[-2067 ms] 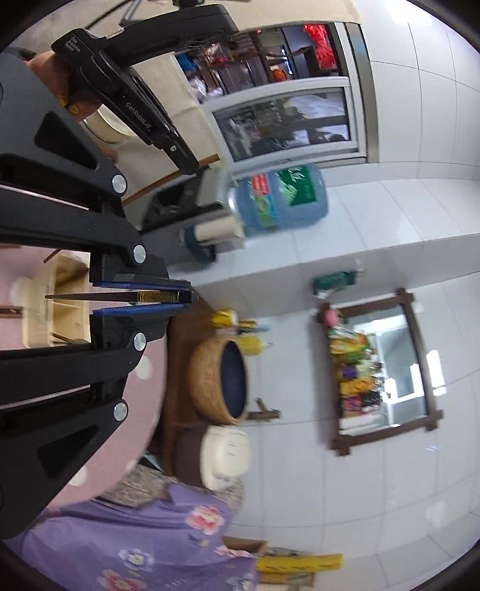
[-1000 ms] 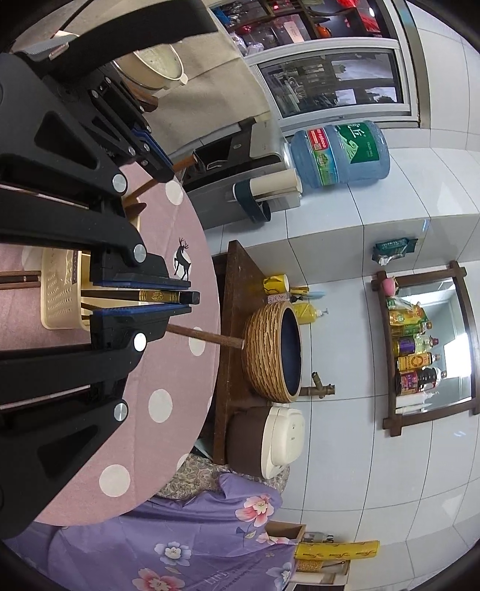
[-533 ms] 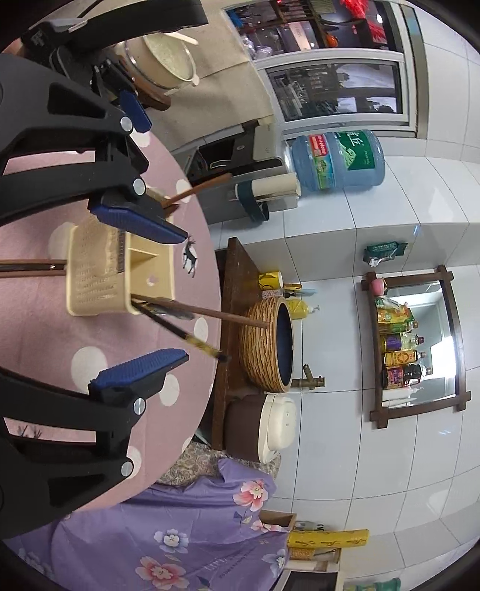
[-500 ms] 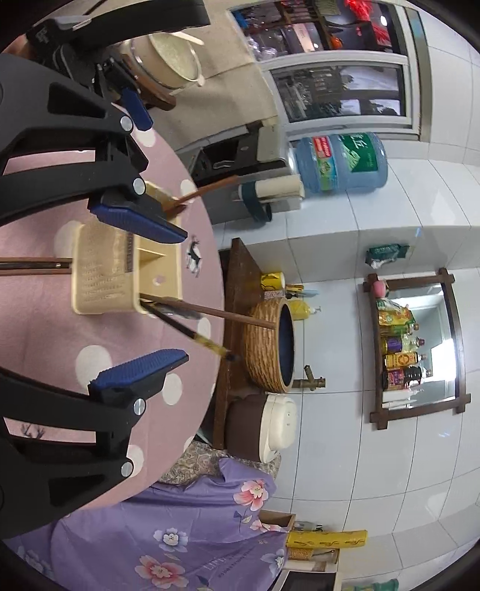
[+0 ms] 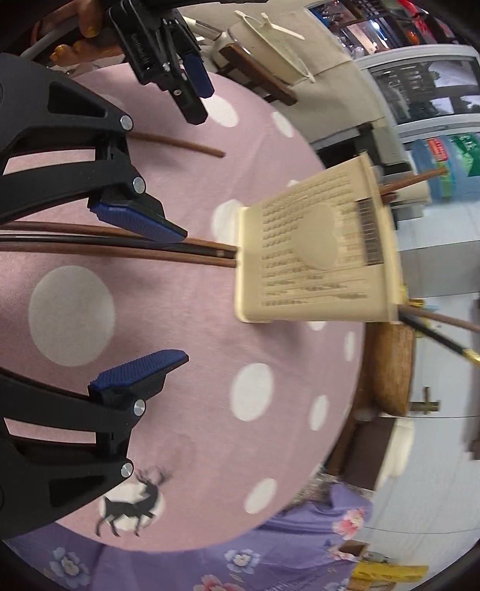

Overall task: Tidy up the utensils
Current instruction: 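Move both open tools back down to the chopsticks beside the holder, then close the left tool on a brown chopstick while the right tool grasps another, then lift both chopsticks and carry them over the holder, then lower both chopsticks into the holder and open both tools, then move both tools back to the last chopsticks on the table, then close the right tool on the black chopstick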

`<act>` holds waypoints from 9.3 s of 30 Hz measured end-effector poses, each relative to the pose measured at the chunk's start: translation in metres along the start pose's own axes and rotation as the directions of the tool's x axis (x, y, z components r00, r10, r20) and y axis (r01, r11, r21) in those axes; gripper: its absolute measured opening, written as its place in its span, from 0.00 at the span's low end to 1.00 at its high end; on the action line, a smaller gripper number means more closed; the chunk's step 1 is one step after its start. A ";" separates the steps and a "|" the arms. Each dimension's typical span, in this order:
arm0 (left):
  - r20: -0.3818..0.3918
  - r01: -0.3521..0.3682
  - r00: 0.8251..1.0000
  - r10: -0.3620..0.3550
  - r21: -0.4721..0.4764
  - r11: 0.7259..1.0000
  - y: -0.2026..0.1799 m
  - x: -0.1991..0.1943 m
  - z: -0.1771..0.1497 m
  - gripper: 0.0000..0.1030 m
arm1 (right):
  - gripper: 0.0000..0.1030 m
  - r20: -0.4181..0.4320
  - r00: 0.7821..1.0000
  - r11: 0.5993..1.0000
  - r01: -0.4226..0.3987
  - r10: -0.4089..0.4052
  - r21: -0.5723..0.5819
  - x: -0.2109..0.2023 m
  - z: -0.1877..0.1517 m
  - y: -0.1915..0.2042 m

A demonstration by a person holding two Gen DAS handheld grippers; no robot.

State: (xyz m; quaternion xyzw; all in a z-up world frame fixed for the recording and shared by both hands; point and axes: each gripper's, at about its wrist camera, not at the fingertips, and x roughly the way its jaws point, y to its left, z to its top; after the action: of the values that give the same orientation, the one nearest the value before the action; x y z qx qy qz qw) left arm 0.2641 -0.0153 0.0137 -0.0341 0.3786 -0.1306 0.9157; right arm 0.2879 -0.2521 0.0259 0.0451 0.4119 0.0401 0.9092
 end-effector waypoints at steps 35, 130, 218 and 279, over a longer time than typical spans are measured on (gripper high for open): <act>-0.082 -0.017 0.996 0.019 0.029 0.999 -0.005 0.021 -0.021 0.56 | 0.45 -0.129 0.990 0.996 0.056 -0.065 -0.073 0.046 -0.004 0.015; 0.257 0.085 0.962 -0.093 0.041 0.996 -0.046 -0.082 0.093 0.07 | 0.07 0.320 0.943 0.996 -0.086 0.090 -0.028 -0.131 0.089 0.005; 0.375 0.040 0.926 -0.048 0.029 0.999 -0.064 -0.054 0.123 0.49 | 0.50 0.464 0.885 0.999 0.053 -0.043 -0.007 -0.118 0.146 0.024; 0.166 -0.089 0.982 0.089 -0.008 0.996 -0.013 -0.037 -0.034 0.77 | 0.40 -0.092 0.993 0.986 0.063 -0.077 -0.156 0.023 -0.022 0.040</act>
State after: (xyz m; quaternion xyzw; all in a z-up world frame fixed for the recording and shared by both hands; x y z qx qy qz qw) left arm 0.2125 -0.0169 0.0171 -0.0280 0.3018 -0.0859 0.9491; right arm 0.2849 -0.2085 -0.0010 -0.0415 0.4527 0.0418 0.8897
